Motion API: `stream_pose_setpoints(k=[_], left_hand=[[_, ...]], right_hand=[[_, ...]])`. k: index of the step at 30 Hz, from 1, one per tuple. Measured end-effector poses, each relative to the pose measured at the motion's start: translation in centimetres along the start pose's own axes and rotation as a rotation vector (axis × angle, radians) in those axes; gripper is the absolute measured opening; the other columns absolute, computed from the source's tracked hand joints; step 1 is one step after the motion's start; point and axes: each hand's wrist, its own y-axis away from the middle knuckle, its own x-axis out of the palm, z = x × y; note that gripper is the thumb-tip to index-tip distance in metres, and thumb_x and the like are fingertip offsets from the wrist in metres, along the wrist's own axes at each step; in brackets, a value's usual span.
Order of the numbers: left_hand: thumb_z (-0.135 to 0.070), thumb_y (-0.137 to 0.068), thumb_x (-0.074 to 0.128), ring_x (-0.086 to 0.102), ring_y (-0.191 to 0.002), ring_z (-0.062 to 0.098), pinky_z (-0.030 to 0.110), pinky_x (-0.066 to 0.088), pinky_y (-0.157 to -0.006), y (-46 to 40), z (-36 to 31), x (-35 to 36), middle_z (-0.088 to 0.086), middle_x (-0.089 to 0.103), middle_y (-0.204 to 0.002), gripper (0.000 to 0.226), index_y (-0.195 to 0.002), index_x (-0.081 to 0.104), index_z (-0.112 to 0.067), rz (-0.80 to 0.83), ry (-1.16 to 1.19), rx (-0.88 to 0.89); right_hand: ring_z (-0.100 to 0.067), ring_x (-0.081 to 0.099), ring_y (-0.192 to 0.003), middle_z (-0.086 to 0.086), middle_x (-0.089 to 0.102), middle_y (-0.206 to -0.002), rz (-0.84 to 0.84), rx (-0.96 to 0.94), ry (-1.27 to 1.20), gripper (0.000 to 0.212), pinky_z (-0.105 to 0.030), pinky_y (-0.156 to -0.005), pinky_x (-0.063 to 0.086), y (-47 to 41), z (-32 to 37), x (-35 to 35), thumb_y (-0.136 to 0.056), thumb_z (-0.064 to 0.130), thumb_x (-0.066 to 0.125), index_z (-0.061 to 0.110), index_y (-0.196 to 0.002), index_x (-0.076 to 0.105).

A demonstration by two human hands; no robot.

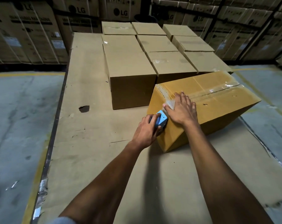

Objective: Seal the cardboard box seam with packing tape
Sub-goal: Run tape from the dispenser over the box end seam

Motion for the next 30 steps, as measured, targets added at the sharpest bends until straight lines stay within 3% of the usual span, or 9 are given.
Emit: stream_pose_setpoints(k=[12, 25, 30], left_hand=[[-0.059, -0.11, 0.029, 0.055, -0.125, 0.042, 0.057, 0.047, -0.107, -0.3, 0.6, -0.9, 0.017, 0.054, -0.152, 0.07, -0.169, 0.04, -0.024, 0.041, -0.033, -0.025], [-0.05, -0.11, 0.034, 0.054, -0.132, 0.043, 0.056, 0.044, -0.115, -1.3, -0.3, -3.8, 0.02, 0.053, -0.155, 0.066, -0.171, 0.036, -0.026, 0.181, -0.105, -0.055], [-0.042, -0.114, 0.049, 0.055, -0.123, 0.048, 0.054, 0.046, -0.105, -1.3, -0.6, -3.9, 0.023, 0.052, -0.156, 0.06, -0.17, 0.036, -0.024, 0.15, -0.235, 0.018]], right_hand=[[-0.028, 0.005, -0.165, -0.007, 0.004, -0.179, -0.006, 0.008, -0.021, 0.097, -0.054, -0.132, 0.005, 0.0, 0.0, 0.1, -0.097, 0.075, 0.046, 0.022, -0.17, 0.011], [-0.028, 0.006, -0.165, -0.007, 0.006, -0.179, -0.014, 0.012, -0.012, 0.096, -0.054, -0.132, 0.006, 0.4, 0.1, 0.0, -0.098, 0.071, 0.05, 0.021, -0.17, 0.012], [-0.028, 0.008, -0.165, -0.007, 0.005, -0.179, -0.006, 0.021, 0.007, 0.118, -0.054, -0.131, 0.007, 0.1, 0.1, 0.1, -0.083, 0.077, 0.066, 0.021, -0.17, 0.011]])
